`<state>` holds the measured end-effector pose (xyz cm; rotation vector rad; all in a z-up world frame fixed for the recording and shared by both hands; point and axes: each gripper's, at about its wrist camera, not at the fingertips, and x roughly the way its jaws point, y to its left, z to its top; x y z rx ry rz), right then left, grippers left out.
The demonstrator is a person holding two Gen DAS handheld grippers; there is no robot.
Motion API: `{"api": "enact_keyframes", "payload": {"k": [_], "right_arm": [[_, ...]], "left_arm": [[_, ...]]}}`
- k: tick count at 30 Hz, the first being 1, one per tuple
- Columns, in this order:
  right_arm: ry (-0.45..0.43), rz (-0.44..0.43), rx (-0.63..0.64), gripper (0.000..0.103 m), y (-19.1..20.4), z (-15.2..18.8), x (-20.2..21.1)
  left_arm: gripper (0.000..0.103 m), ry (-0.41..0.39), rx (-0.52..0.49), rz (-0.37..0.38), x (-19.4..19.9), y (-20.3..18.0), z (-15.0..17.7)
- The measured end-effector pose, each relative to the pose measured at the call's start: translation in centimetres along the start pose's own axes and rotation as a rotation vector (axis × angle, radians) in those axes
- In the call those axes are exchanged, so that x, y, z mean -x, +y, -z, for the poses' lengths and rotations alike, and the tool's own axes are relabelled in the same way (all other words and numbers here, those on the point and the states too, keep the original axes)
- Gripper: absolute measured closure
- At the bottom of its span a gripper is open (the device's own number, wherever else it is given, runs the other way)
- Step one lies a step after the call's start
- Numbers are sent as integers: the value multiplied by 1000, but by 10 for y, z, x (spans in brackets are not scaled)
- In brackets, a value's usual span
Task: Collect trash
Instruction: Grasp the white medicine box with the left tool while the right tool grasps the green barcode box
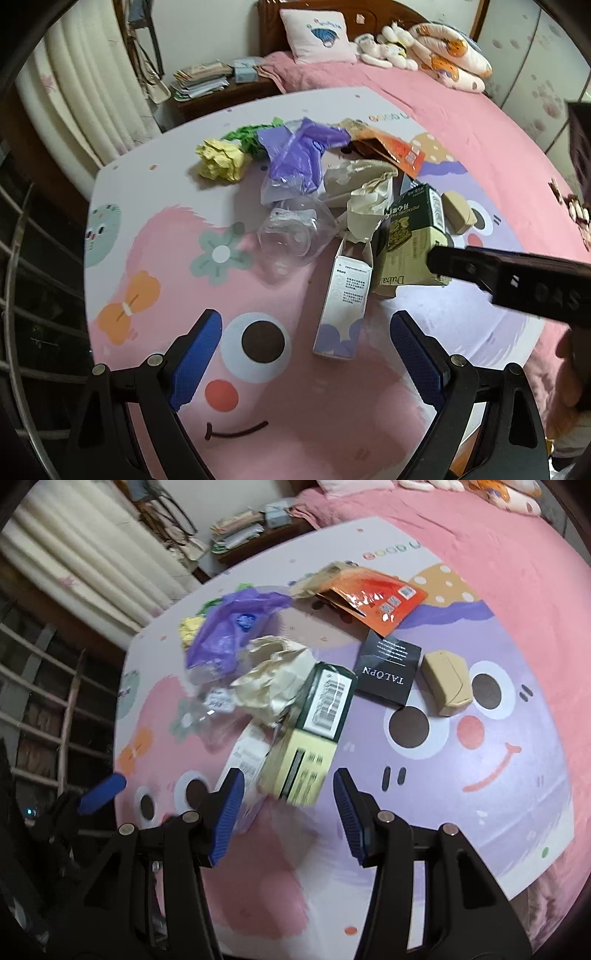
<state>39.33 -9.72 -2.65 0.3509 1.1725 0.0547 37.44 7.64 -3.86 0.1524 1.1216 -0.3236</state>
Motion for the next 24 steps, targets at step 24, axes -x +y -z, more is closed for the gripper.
{"api": "enact_keyframes", "payload": {"k": [24], "right_arm": [[-42,-37,-109,76,-36,-1,-23]], "left_arm": [[29,166,-95,111,-91,-23,-25]]}}
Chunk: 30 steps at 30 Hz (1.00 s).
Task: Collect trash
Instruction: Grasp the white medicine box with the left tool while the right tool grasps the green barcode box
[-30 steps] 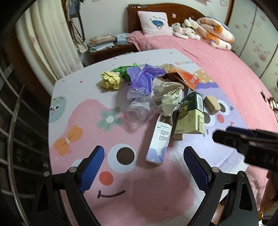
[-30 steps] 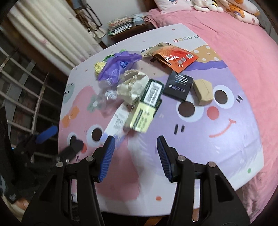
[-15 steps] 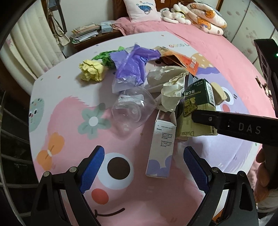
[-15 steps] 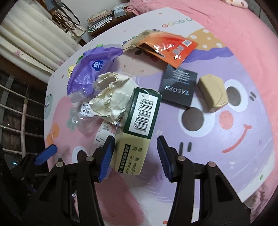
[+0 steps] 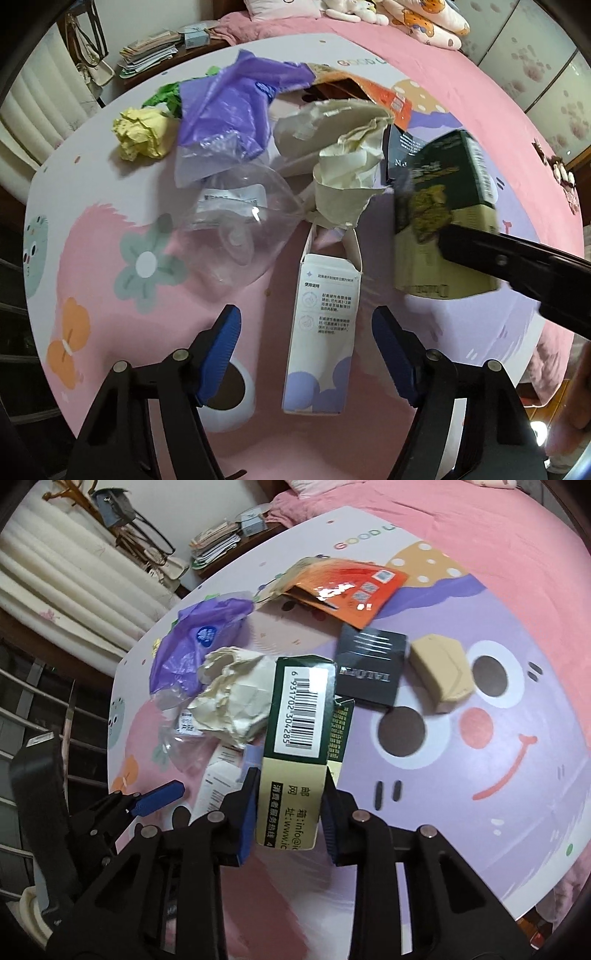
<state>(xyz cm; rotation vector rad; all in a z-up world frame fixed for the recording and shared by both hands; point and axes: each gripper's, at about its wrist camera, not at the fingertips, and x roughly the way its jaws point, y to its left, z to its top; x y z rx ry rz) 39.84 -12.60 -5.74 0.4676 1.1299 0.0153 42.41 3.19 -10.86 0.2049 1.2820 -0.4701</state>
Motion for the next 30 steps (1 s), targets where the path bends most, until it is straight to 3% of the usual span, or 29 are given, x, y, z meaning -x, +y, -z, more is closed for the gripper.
{"api": "enact_keyframes", "payload": {"k": [3,8,9,15,22,30], "right_arm": [[-4,1,-14,76,-6,4,4],[-5,-4,-16,76,-9,9,7],[-5,-4,-14,76,-9,10,7],[-2,-18,1,77,-7,18,11],[1,-57,40,78,-4,28,23],[-1,-109,116,79,-6,47,58]], "left_arm": [[35,23,5,9,-9,-2,-1],[53,59,43,40,-21,1,0],[61,53,43,38,-20,1,2],[64,25,55,26,-11,1,9],[64,-60,28,-58,26,-7,23],[65,-118,80,-106,75,-19,52]]}}
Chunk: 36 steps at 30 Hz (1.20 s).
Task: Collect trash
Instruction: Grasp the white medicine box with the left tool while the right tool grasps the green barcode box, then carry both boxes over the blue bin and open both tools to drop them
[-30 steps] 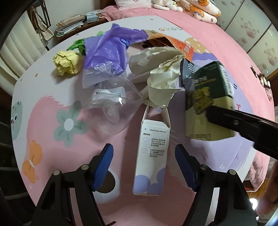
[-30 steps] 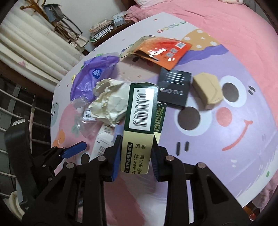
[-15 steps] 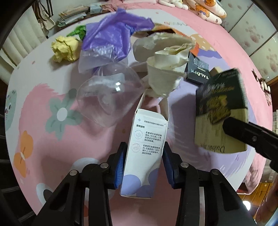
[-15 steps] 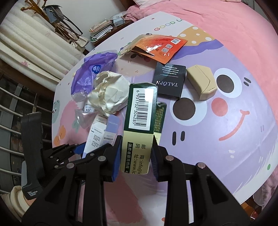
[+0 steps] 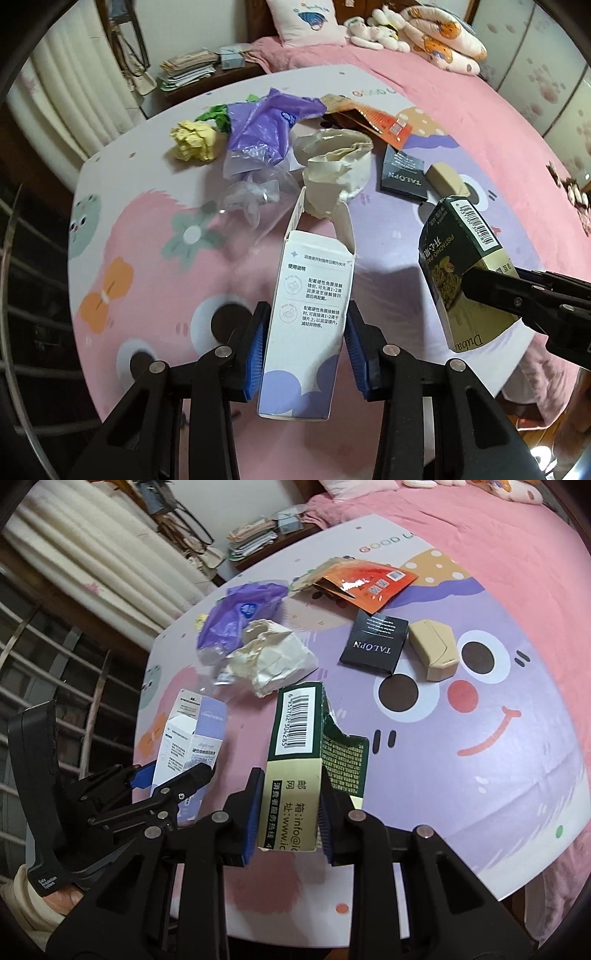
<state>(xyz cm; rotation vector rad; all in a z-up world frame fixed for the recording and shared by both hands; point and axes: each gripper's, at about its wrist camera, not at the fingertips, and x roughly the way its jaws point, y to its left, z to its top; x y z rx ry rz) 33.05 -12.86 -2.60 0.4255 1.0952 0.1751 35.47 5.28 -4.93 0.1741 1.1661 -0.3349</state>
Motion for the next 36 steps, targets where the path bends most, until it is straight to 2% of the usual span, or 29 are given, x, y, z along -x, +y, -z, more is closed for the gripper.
{"api": "enact_keyframes", "payload": {"k": [9,18,23,29,36], "right_arm": [[-5,-81,101,79,-15,34,58],[-22,-143,206,79,-53,84,130],[-3,-172,269,79,-70,119,163],[72,-199,300,79,-89,169,173],[171,-210,255,79,-117,213,151]], "left_arm": [[65,-77,77,-72,61,-45,45],[65,-137,138,-130,112,-125,107],[65,-153,194,-147,133,-164,152],[65,-89,238,-161,137,-192,205],[65,1,265,-171,119,-201,249]]}}
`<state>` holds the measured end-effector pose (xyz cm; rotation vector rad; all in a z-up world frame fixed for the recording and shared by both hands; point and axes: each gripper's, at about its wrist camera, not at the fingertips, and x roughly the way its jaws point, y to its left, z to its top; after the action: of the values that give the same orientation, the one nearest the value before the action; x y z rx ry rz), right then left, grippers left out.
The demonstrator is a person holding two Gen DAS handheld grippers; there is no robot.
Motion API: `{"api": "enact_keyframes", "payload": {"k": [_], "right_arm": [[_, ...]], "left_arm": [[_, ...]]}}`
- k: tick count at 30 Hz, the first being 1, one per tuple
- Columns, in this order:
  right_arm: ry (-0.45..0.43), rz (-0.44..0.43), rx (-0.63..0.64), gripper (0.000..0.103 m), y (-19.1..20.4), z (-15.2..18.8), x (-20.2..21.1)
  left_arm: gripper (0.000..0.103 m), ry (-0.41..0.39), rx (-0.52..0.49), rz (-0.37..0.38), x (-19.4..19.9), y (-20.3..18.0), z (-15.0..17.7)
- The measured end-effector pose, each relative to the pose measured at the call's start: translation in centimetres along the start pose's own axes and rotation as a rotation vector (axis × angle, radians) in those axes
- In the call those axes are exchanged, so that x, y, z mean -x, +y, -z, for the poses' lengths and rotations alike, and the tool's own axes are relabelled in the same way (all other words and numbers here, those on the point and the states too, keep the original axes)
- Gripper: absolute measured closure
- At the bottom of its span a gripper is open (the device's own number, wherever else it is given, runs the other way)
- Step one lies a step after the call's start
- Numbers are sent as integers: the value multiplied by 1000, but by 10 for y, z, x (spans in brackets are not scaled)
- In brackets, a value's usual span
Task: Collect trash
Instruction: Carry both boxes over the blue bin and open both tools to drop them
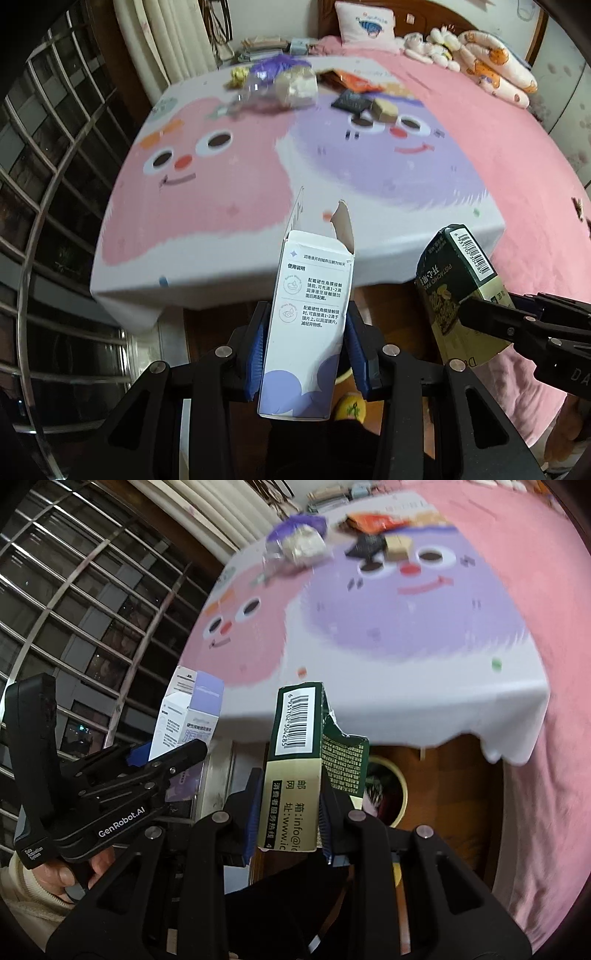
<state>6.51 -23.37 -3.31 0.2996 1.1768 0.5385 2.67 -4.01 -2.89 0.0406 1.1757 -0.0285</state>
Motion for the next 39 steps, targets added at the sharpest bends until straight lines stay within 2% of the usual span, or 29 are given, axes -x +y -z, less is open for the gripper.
{"api": "enact_keyframes", "payload": {"k": [7,11,18,24,30,32,33,34,35,36,39], "right_arm": [[107,14,-72,79,-28,32,-49],[162,36,-107,79,-45,49,-91],[232,75,-163,79,-87,79,-180],[261,97,-223,78,-129,102,-250],[277,109,-279,78,-160,118,-306],[287,122,-286,73,-164,119,-317],[289,133,-289,59,-167,119,-323],[283,141,-293,52,-168,119,-324],[277,141,-296,46,-169,119,-326],[272,138,-300,46,-170,118,-328],[267,141,-292,46,-169,117,-329]], "left_arm": [[65,90,-9,12,-49,0,27],[65,111,-12,23,-84,1,40],[65,178,30,52,-178,7,67],[65,208,28,73,-252,1,93],[63,221,26,66,-304,-1,106],[59,230,33,67,-318,0,106],[47,231,42,71,-325,1,105],[25,230,48,72,-328,1,105],[16,228,52,70,-329,2,106],[12,217,60,67,-331,4,105],[12,206,65,55,-330,11,106]]}}
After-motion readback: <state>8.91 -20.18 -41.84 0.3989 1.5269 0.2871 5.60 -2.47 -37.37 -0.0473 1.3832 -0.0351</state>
